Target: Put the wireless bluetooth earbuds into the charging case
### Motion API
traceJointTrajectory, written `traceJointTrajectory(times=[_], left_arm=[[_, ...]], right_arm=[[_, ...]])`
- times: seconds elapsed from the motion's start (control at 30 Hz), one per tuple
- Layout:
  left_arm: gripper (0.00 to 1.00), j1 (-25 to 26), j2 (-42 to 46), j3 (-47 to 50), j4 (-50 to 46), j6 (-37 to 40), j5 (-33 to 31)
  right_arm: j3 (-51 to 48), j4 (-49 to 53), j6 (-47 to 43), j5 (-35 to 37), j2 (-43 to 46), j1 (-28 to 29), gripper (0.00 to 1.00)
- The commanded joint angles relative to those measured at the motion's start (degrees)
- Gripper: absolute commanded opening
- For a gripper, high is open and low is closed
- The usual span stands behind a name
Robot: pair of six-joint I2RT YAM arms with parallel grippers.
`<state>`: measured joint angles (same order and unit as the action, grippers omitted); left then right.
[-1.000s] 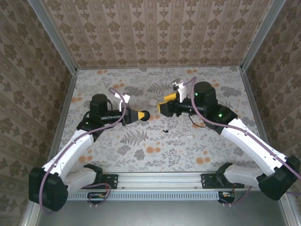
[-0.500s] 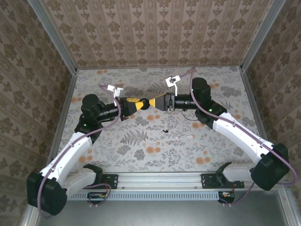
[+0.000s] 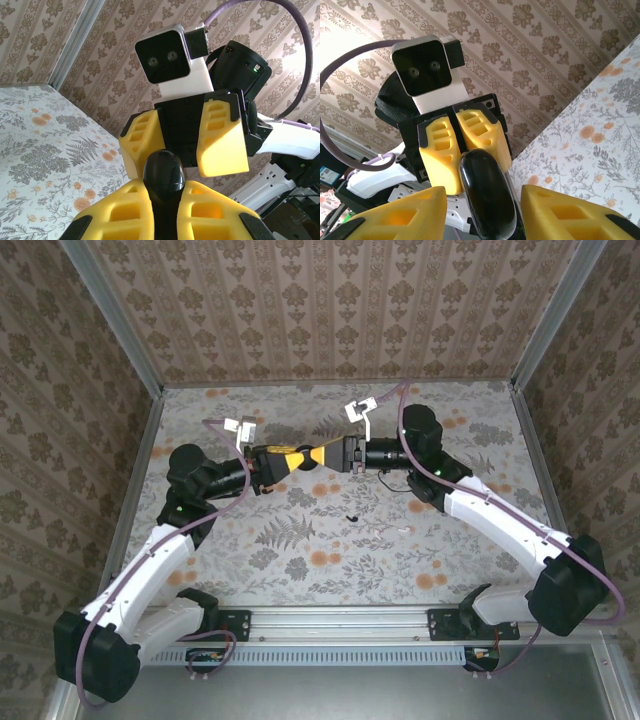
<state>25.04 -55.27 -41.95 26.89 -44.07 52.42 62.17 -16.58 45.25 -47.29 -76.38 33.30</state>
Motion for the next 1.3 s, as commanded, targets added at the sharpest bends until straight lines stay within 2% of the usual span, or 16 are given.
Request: traceJointTrajectory(times=[0.0, 0.17, 0.3, 0.37, 0.53, 0.6, 0.7, 0.83, 0.93, 1.1, 1.27], left_arm=[[0.00, 0.63, 0.37, -0.18, 1.93, -1.80, -0.22], [0.00, 0.63, 0.85, 0.14, 1.37, -0.69, -0.39], [0.01, 0.67, 1.92, 0.64, -1.97, 2.86, -0.84], [0.03, 2.34, 2.52, 1.15, -2.61, 3.59, -1.17], [0.13, 2.51, 3.23, 1.66, -4.40, 4.83, -2.87], [0.21, 2.57, 3.14, 1.68, -4.40, 5.24, -2.83], [0.38, 2.64, 3.54, 1.57, -5.45, 6.59, -2.98], [0.49, 2.17, 4.31, -0.87, -13.82, 9.93, -2.52], [0.54, 1.71, 4.29, -2.15, -18.24, 11.34, -1.26], [0.56, 1.41, 2.88, -1.57, -16.29, 9.89, 3.10], [0.56, 1.66, 1.97, -2.24, -18.63, 15.45, 5.69]], right_arm=[[0.98, -1.61, -0.03, -2.15, -0.73, 0.36, 0.39], [1.98, -0.34, -1.11, -2.53, -1.63, 0.37, 0.29], [2.87, 2.80, -4.78, -2.36, -1.30, 0.37, 0.16], [2.76, 3.89, -6.71, -1.34, -0.65, 0.34, 0.13], [2.87, 5.88, -9.77, -0.68, 0.26, 0.33, 0.09], [3.03, 6.39, -10.73, -0.79, 0.49, 0.34, 0.08], [3.56, 9.05, -13.05, 0.07, 1.17, 0.32, 0.07], [4.43, 13.91, -16.29, 1.30, 1.98, -0.72, 0.05], [4.71, 15.40, -18.14, 1.75, 2.75, -1.55, 0.04], [6.05, 18.47, -22.85, 1.80, 3.69, -1.71, 0.03], [8.24, 24.44, -28.37, 1.14, 4.17, -1.66, 0.03]])
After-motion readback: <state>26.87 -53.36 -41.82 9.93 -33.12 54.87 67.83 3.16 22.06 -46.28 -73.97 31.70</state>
